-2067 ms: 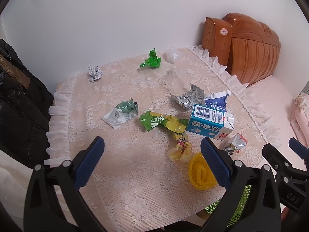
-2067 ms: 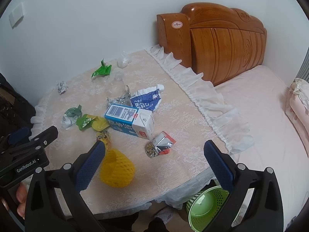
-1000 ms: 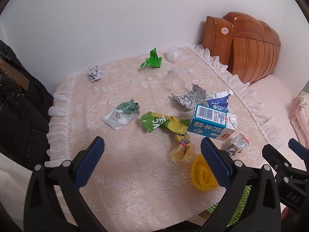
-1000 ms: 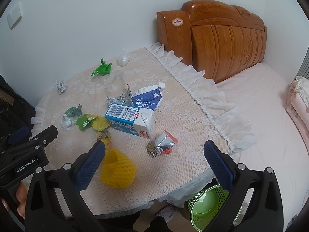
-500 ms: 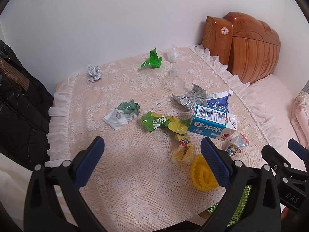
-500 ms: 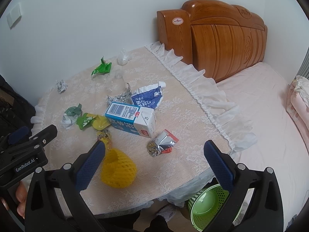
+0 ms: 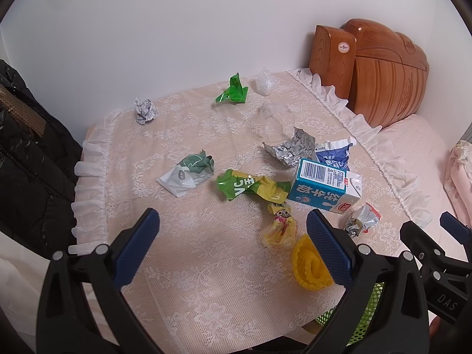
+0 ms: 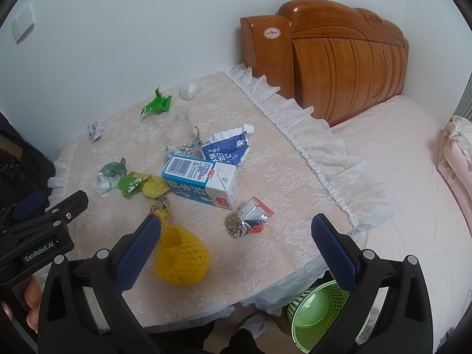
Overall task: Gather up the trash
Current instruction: 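Grasp the green-white wrapper with the left tool while the right tool grasps the yellow mesh net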
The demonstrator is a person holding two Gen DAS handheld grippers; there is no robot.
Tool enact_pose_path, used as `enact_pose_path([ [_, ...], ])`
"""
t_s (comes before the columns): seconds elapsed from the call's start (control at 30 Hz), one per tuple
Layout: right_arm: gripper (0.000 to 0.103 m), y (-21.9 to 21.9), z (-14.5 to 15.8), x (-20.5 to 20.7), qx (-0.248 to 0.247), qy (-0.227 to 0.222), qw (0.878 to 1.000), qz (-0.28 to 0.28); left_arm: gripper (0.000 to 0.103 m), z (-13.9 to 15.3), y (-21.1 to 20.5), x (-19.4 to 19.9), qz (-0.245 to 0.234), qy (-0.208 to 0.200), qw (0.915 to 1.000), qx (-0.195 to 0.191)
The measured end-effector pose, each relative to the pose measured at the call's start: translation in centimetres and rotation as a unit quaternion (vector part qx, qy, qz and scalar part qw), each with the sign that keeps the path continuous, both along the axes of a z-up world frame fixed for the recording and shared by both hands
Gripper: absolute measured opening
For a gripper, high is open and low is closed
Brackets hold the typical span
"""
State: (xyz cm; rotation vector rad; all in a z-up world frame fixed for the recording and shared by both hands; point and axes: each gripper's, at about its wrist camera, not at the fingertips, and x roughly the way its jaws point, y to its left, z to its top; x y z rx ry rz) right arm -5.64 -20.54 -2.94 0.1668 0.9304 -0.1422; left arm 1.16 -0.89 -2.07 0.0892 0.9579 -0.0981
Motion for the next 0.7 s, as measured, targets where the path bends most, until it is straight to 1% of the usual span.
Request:
enact_pose_path([
  [0.17, 0.101, 0.1, -0.1, -0.1, 0.002, -0.001, 1.000, 0.004, 0.095, -0.1, 1.1, 0.2, -0.008, -0.004, 0.9999, -0.008],
  [0.27, 0.101, 0.2, -0.5, -0.3, 0.005, 0.000, 1.000, 0.011, 0.095, -0.9, 3.0, 1.0, -0.018, -0.002, 0.9996, -0.023],
  [0.33, 0.101, 0.2, -0.9, -0.4, 0.007, 0.004, 1.000, 0.016, 0.095, -1.7, 4.4, 1.8, -0.029, 0.001, 0.9993, -0.024],
  [0.43, 0.101, 0.3, -1.9, -0.4, 0.011, 0.014, 1.000, 0.020, 0.095, -3.1, 6.0, 3.1, -0.055, -0.006, 0.9984, 0.009],
  [0.5, 0.101, 0.4, -2.7, -0.4, 0.018, 0.022, 0.999, 0.020, 0.095, -4.4, 6.8, 4.4, -0.077, -0.001, 0.9965, 0.032],
  [0.6, 0.101, 0.7, -3.6, -0.2, 0.026, 0.032, 0.999, 0.021, 0.095, -6.1, 7.6, 6.7, -0.118, 0.016, 0.9922, 0.038],
  [0.7, 0.101, 1.2, -4.5, 0.0, 0.029, 0.040, 0.999, 0.019, 0.095, -7.8, 7.3, 8.4, -0.160, 0.021, 0.9857, 0.049],
])
